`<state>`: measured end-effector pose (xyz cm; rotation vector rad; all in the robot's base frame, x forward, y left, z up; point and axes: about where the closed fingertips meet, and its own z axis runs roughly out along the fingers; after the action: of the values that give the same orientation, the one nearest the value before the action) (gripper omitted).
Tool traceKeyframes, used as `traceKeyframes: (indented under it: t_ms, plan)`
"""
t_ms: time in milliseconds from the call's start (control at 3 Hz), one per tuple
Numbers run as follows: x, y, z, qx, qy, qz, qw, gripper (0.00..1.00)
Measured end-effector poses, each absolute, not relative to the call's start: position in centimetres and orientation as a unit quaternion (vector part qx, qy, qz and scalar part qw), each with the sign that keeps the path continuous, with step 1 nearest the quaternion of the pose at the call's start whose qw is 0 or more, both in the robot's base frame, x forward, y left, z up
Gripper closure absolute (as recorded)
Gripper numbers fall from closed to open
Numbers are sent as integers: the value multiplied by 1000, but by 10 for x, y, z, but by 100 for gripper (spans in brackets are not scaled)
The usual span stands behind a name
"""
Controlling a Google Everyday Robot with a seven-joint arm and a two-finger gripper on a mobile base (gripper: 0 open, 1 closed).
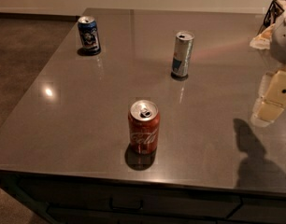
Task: Move coke can near redbull can
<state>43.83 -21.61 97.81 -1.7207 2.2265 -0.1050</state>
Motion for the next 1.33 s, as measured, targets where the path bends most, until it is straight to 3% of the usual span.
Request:
traceKeyframes:
  t_ms: [667, 1333]
  plan:
    - [452, -209, 974, -599, 781, -25, 174, 0]
    - [465, -170, 952, -617, 757, 45, 210, 0]
